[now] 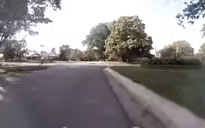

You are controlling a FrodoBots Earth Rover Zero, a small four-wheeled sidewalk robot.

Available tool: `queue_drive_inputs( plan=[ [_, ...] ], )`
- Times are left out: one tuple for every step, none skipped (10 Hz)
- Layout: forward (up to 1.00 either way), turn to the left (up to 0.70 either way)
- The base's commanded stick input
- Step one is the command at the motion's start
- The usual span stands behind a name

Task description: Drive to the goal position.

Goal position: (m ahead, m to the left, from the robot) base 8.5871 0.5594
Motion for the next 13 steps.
queue_drive_inputs(
  plan=[
    [0.85, 0.00],
    [0.85, 0.00],
    [0.85, 0.00],
    [0.85, 0.00],
    [0.85, 0.00],
    [0.85, 0.00],
    [0.85, 0.00],
    [0.85, 0.00],
    [0.85, 0.00],
    [0.85, 0.00],
    [0.85, 0.00],
    [0.85, 0.00],
    [0.85, 0.00]
  ],
)
